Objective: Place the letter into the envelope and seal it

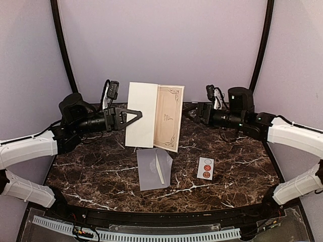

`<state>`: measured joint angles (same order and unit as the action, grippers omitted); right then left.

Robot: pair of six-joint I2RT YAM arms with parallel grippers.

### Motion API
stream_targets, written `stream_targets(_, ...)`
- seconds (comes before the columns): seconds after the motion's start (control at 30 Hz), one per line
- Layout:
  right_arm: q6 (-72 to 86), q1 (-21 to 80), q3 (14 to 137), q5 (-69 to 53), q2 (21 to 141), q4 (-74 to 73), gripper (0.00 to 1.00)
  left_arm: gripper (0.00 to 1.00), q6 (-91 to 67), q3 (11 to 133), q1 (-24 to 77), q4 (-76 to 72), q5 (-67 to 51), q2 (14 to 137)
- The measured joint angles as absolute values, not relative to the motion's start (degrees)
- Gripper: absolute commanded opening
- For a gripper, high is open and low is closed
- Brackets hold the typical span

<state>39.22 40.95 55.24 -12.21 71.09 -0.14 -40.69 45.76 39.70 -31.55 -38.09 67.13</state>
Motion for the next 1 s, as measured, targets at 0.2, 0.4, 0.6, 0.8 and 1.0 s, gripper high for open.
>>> stream_targets(0.2, 35.97, 46.52, 58.94, -21.47, 77.78, 0.54, 0.97, 0.00, -40.73, 45.69, 39.70, -32.21, -39.72, 66.94)
stream_targets(0.4, 34.85, 49.36, 62.06, -31.11, 78.65, 7.53, 0.99, 0.00, -40.77, 45.67, 39.68, -33.21, -40.27, 66.96)
stream_targets(0.6, 35.70, 49.82, 62.17, -36.56, 79.11, 13.67, 0.97, 0.00, -40.99, 45.67, 39.68, -33.82, -41.17, 66.96)
stream_targets(0.8, 36.84, 50.35, 62.92, -37.80, 81.58, 16.75, 0.81, 0.00, -41.67, 45.67, 39.68, -35.27, -42.78, 67.48)
stream_targets(1.0, 38.41, 51.40, 64.73, -38.17, 84.84, 19.00, 0.58, 0.00, -42.54, 45.67, 39.68, -36.25, -44.27, 68.25)
